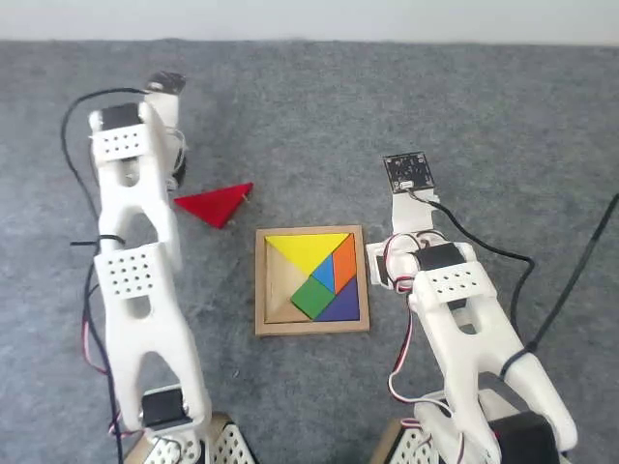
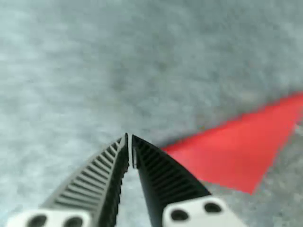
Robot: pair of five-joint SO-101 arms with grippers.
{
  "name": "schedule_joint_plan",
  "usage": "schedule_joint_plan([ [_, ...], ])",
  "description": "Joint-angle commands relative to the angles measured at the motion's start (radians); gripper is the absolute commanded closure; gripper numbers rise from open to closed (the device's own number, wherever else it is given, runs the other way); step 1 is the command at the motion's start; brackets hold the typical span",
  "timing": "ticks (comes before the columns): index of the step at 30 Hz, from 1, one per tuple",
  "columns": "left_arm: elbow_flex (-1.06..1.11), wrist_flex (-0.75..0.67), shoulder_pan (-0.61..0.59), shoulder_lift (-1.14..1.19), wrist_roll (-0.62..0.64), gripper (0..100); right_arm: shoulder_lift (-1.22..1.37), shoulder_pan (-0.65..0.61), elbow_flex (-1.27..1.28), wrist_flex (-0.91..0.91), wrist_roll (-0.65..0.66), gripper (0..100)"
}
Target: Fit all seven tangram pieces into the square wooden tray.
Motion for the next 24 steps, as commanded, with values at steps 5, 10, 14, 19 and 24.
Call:
schedule_joint_plan([
  [5, -0.061, 0.074, 0.078, 0.043, -0.034, 99, -0.05, 0.001, -0.014, -0.007, 0.012, 98.9],
  [10, 0.056, 0.075, 0.089, -0.011, -0.038, 99, -0.05, 0.001, -0.014, -0.007, 0.012, 98.9],
  [14, 0.246, 0.072, 0.118, -0.126, -0.041, 99, -0.05, 0.001, -0.014, -0.007, 0.015, 98.9],
  [19, 0.539, -0.034, 0.138, -0.331, -0.011, 99, -0.05, -0.007, -0.014, 0.027, 0.041, 98.9],
  [24, 0.937, -0.256, 0.146, -0.574, -0.002, 99, -0.05, -0.015, -0.014, 0.033, 0.046, 98.9],
])
